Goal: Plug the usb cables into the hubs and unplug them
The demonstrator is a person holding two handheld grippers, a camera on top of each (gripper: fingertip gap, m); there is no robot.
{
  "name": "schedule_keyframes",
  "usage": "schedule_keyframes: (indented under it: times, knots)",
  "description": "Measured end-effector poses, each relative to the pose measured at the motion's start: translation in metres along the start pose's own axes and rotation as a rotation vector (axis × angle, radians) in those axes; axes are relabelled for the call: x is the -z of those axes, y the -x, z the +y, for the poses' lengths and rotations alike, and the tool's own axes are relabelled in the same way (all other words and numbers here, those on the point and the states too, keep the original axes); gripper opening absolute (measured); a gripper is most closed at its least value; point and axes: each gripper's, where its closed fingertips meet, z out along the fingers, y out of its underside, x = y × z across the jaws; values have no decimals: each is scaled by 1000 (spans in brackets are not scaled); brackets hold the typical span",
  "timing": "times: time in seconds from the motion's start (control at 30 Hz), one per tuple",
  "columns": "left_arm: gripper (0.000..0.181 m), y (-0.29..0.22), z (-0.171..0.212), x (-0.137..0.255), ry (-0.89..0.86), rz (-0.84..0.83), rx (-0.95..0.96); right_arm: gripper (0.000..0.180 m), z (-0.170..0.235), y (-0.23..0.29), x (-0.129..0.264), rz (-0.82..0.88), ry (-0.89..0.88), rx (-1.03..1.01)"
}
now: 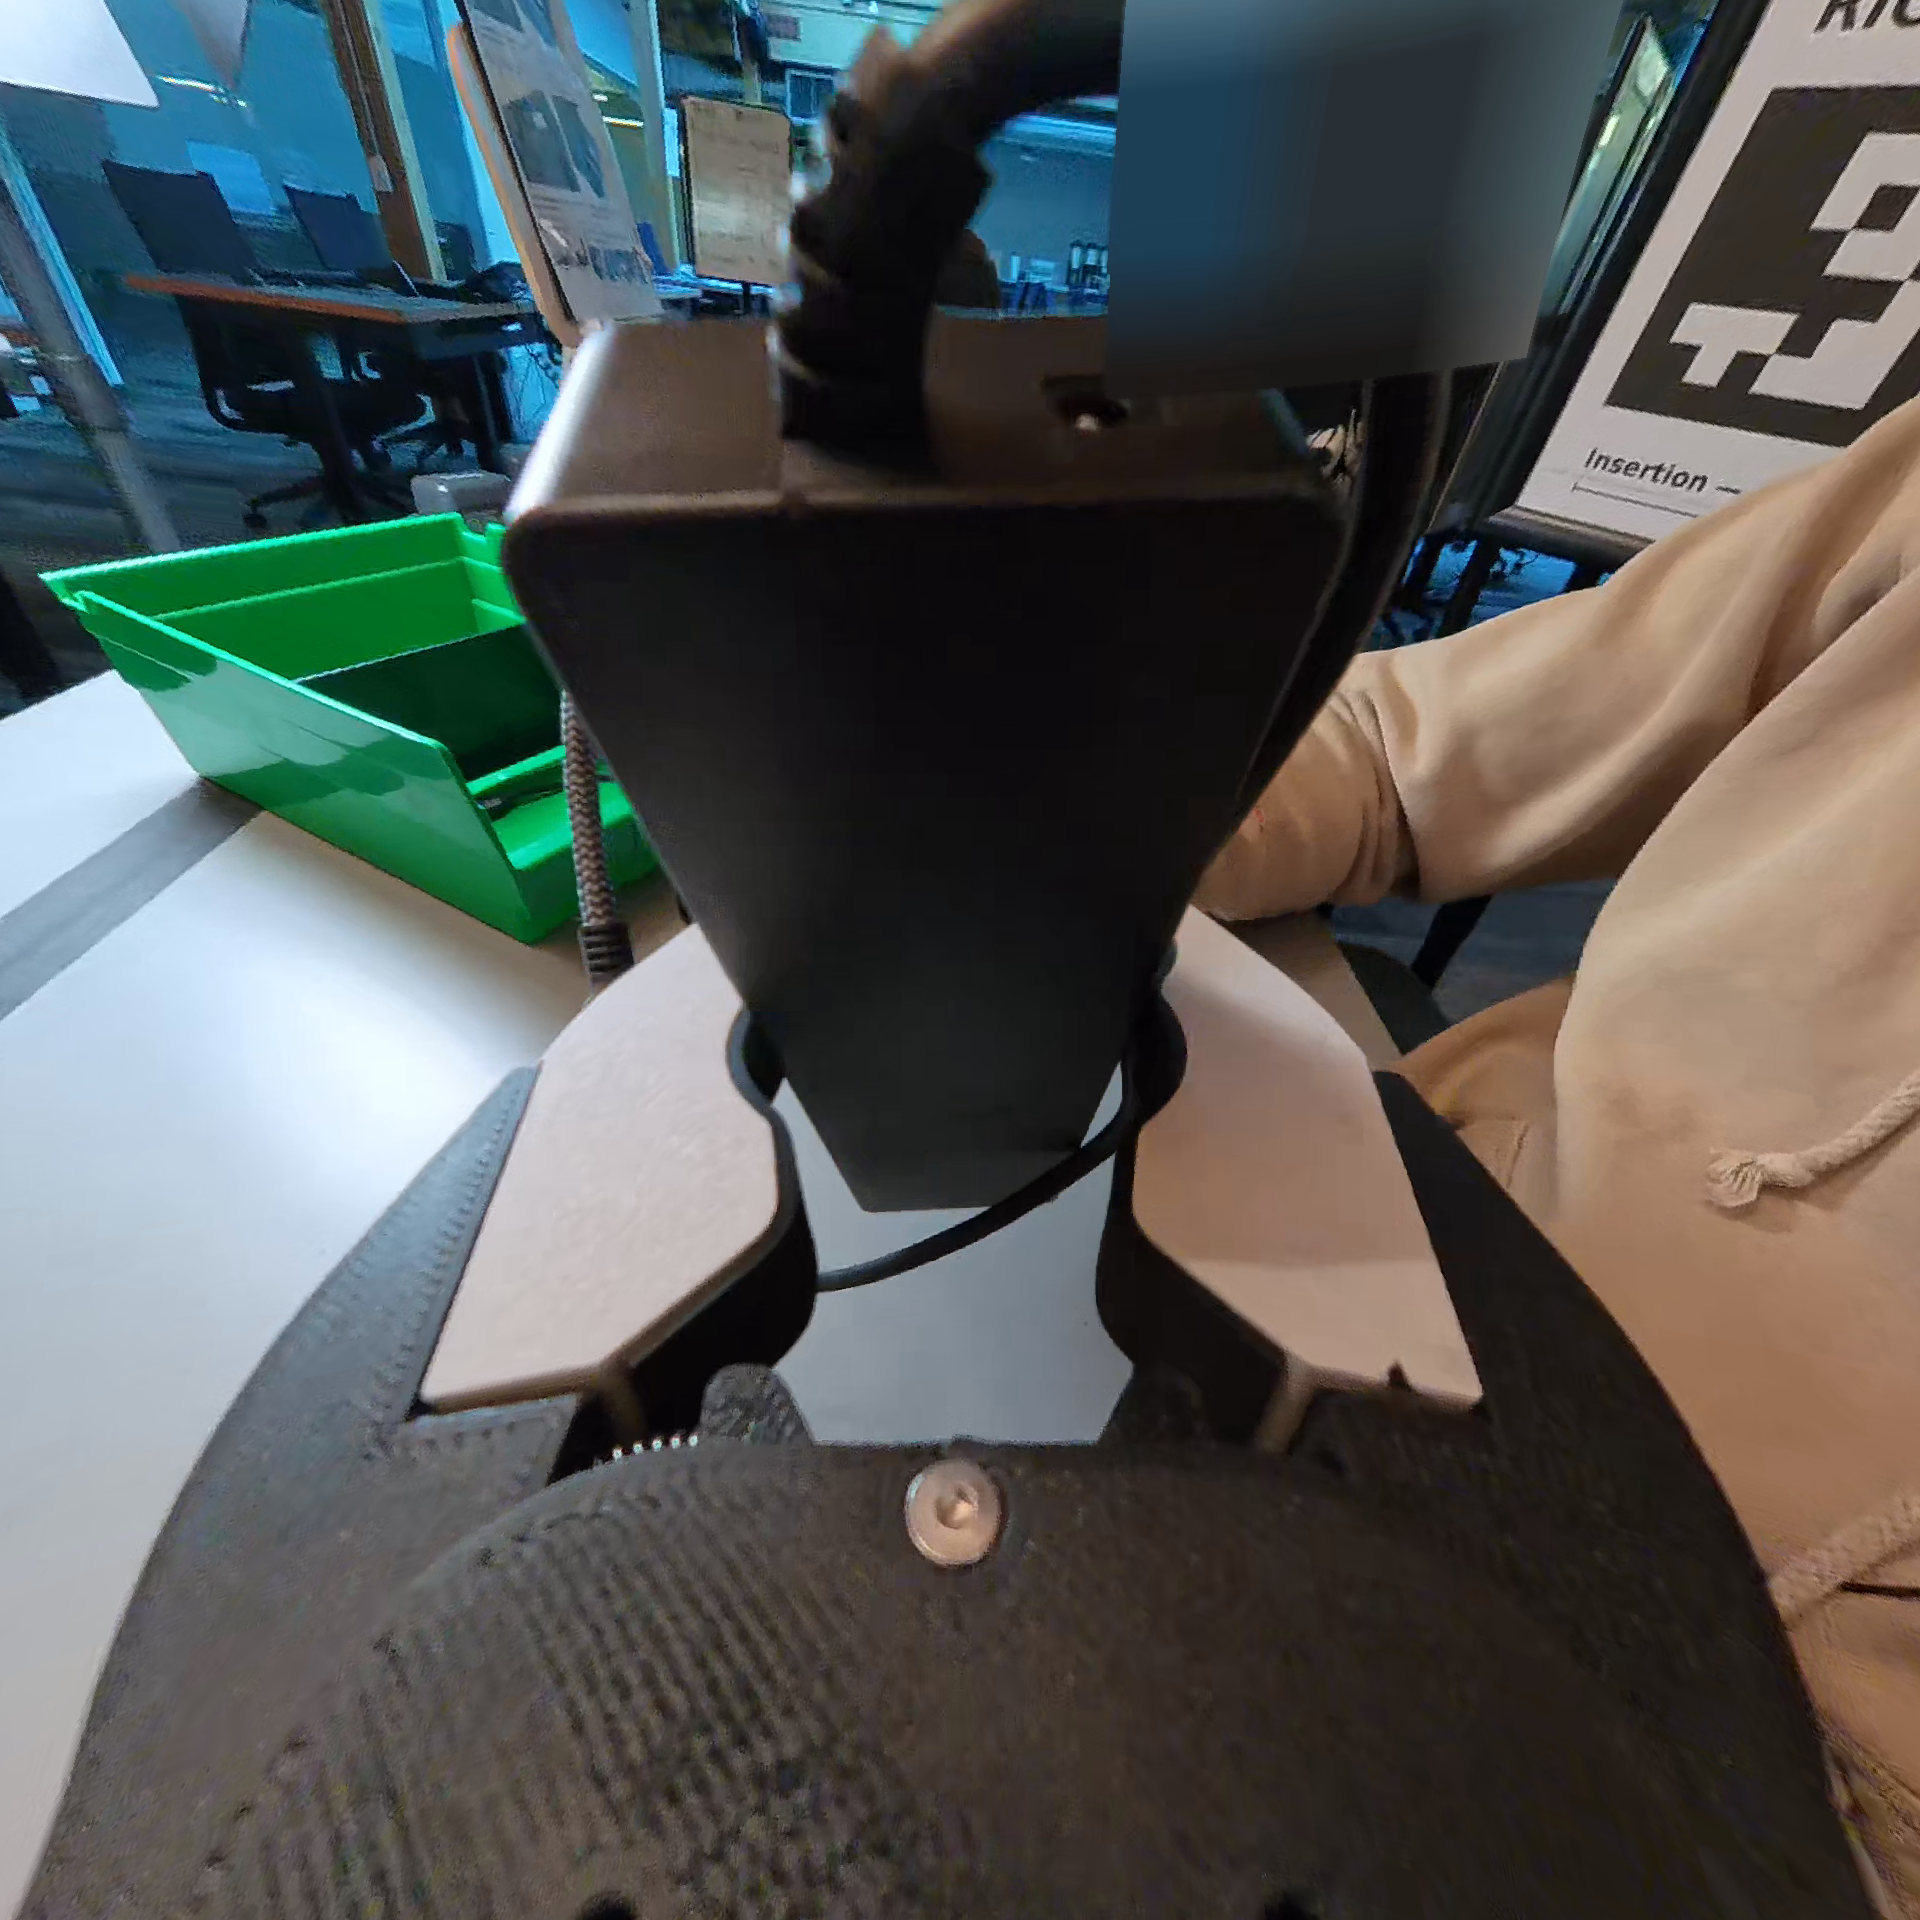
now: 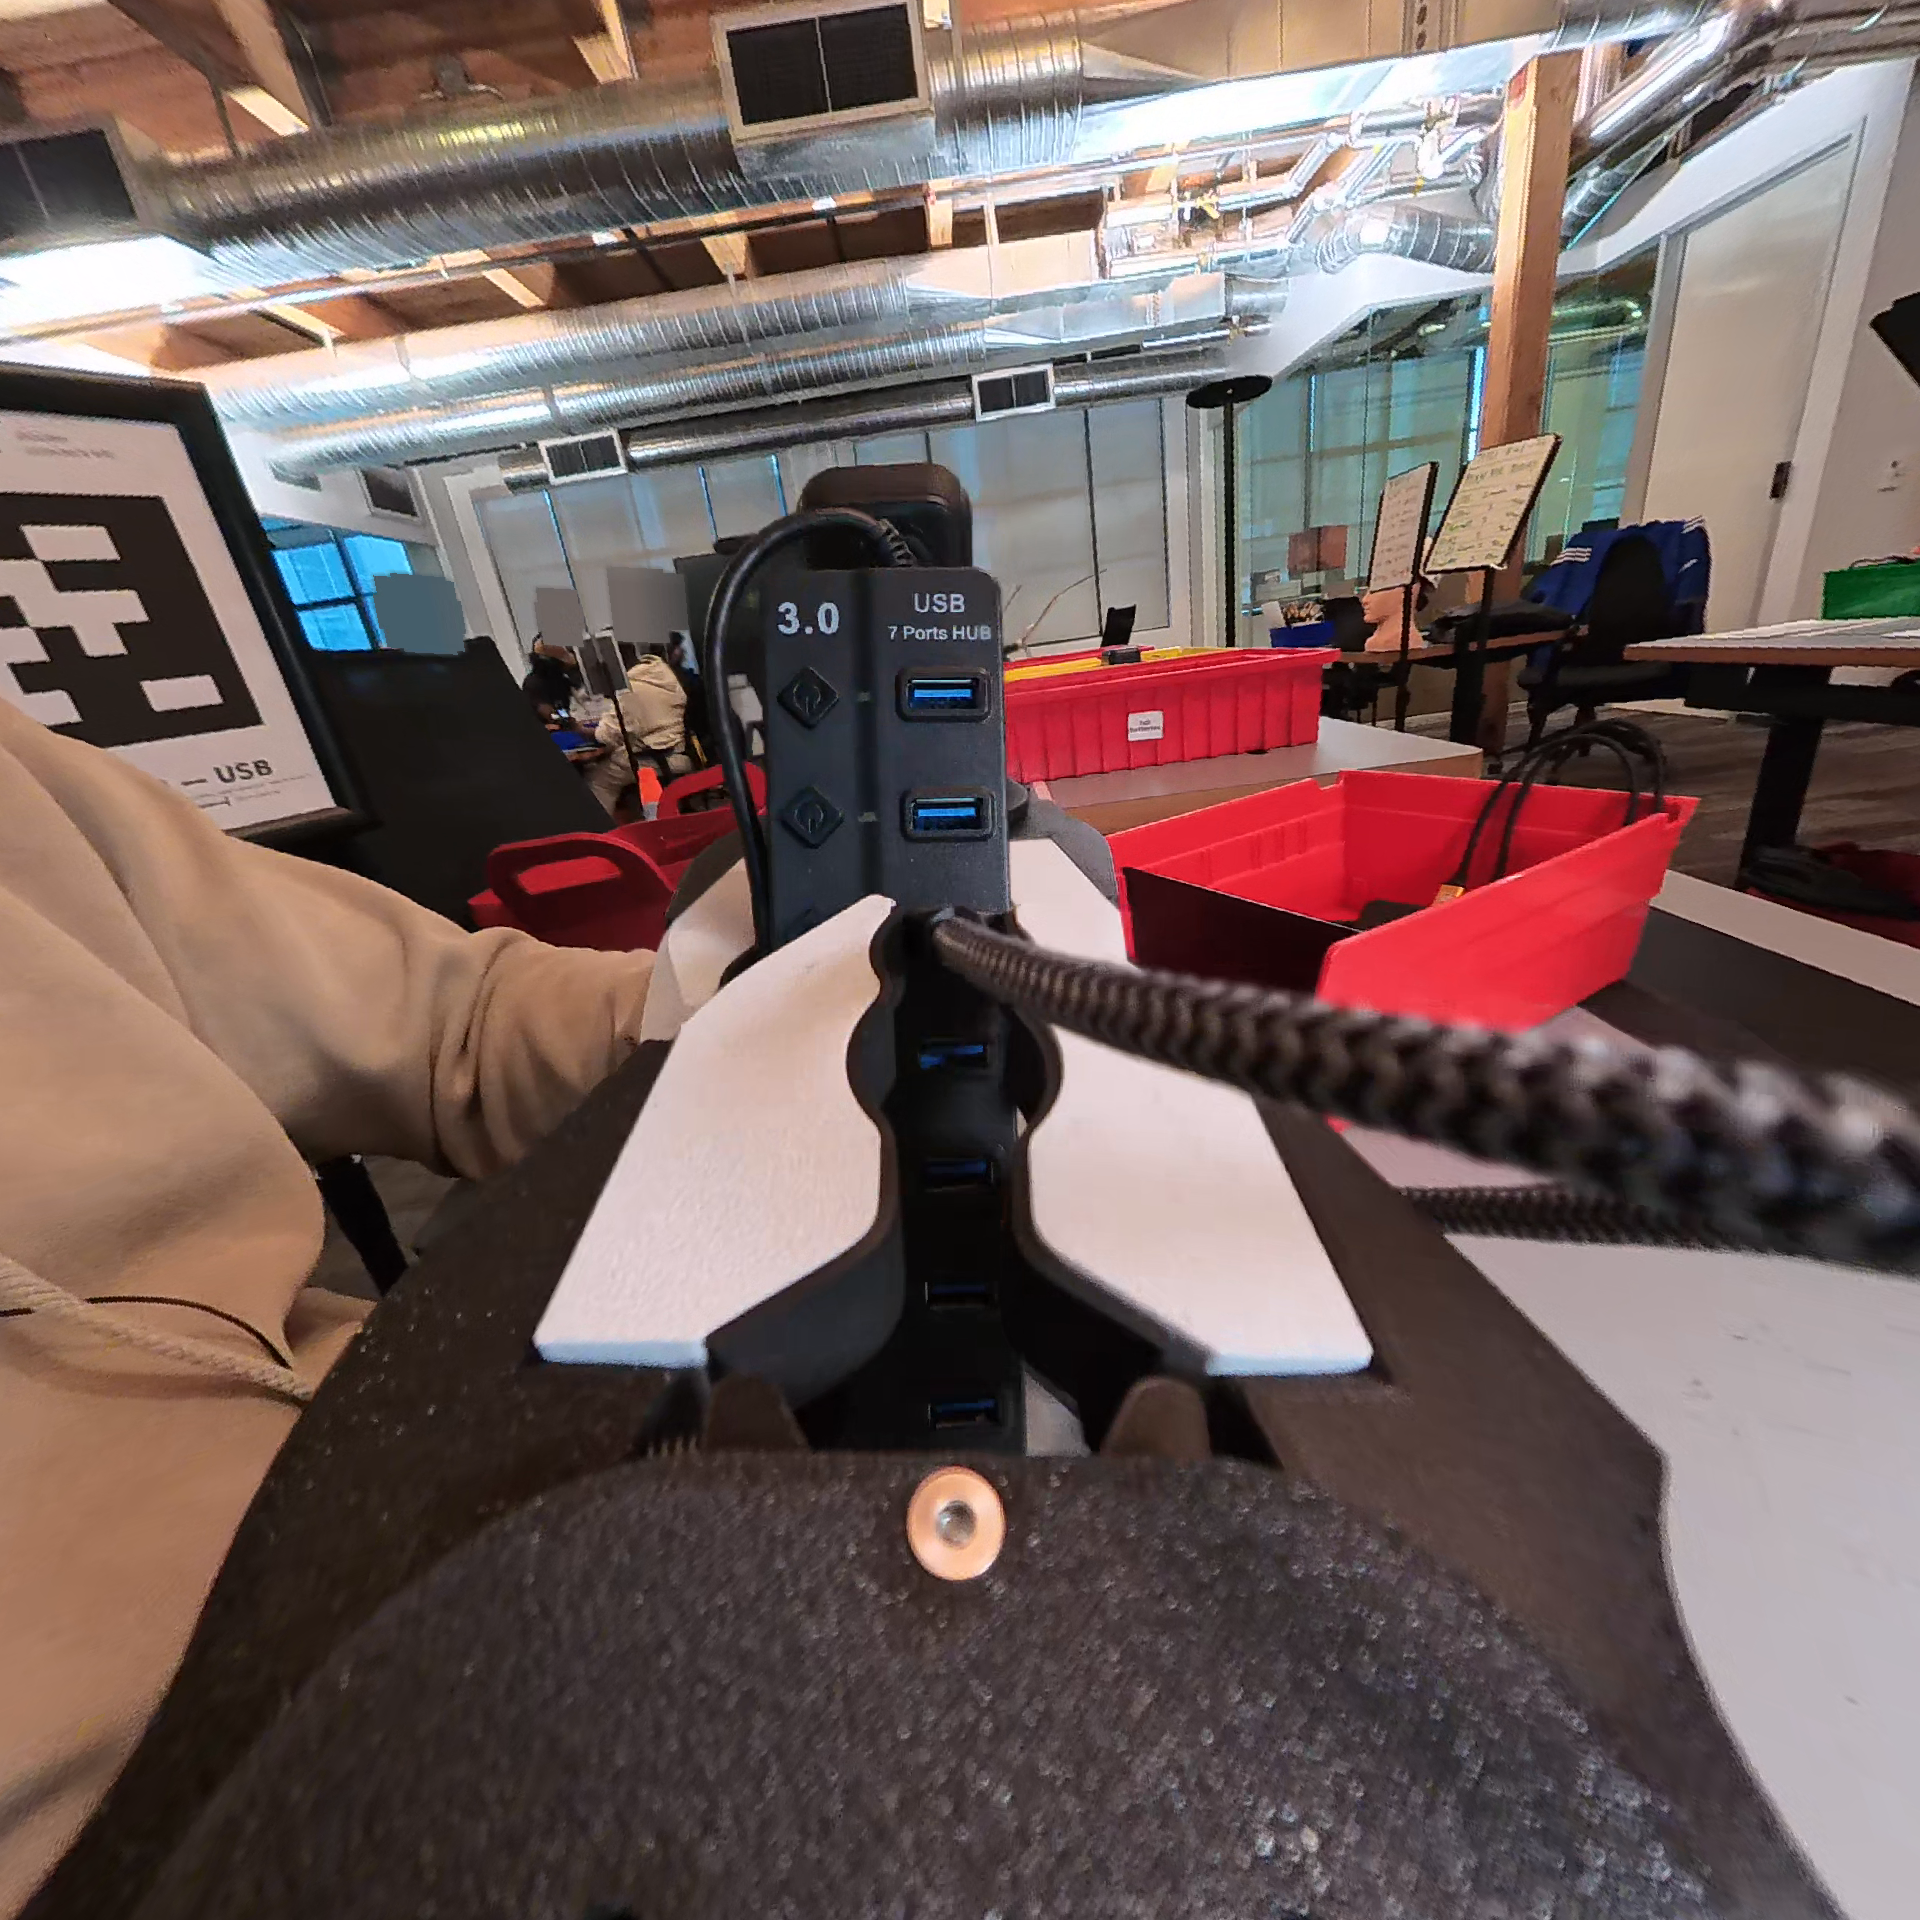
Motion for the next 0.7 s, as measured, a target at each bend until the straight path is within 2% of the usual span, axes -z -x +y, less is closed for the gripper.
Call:
schedule_keyframes:
  times: [0.33,0.4,0.43,0.5,0.7]
  knots:
    - [62,-11,-28,3,-90,-34,-62,17,-21,12,9,-89,-82,-10]
    - [61,0,-54,39,-256,-86,-24,16,-54,-13,48,-36,-269,-101]
    - [61,8,-66,65,-327,-113,-6,16,-59,-16,62,-5,-259,-55]
    - [61,19,-69,95,-347,-182,-28,16,-57,-9,69,15,-184,28]
    - [62,21,-65,97,-300,-196,-42,16,-66,-19,78,56,-167,39]
